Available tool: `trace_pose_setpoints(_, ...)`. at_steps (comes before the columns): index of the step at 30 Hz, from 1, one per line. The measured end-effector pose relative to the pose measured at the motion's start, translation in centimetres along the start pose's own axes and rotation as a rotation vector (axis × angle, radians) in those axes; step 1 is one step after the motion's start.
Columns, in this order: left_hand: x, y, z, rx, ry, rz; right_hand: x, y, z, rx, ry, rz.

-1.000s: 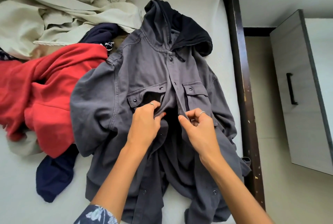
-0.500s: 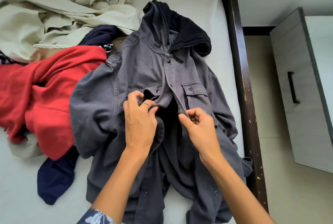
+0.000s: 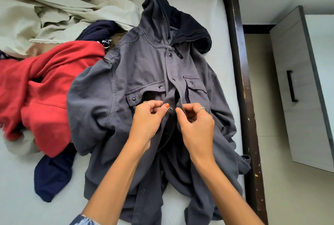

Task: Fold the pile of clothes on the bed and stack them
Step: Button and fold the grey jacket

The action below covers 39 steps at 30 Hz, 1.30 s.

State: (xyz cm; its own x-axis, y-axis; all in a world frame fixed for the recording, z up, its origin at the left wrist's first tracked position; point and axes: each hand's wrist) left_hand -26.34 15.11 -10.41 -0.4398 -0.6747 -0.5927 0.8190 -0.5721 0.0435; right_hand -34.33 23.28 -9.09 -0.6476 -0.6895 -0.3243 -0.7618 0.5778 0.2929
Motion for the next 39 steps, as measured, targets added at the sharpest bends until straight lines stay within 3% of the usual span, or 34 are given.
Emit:
trace_pose_setpoints(18,0.2,-0.9,-0.9,-0.128,0.098,0.06,0.0,-0.8,1.2,0.077,-0.092,-0.079)
trace_pose_setpoints(30,0.1,-1.8,-0.6,0.121,-0.001,0.146,-0.3,-0.7,1.5,-0.012,0.03,-0.018)
trace_pose_setpoints(39,0.1,-2.1,-0.2,0.222,0.023,0.171,0.9,-0.4,1.3,-0.13,0.057,-0.097)
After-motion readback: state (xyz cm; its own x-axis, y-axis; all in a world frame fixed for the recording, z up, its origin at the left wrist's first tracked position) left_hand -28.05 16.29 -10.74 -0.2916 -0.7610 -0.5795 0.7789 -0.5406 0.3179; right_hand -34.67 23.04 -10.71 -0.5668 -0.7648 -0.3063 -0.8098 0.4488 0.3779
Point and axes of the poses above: each hand's wrist, its own x-axis towards the middle knuckle, its own y-axis out of the back of the hand, z = x × y, and after that the axes turned 10 degrees about -z, right-handed
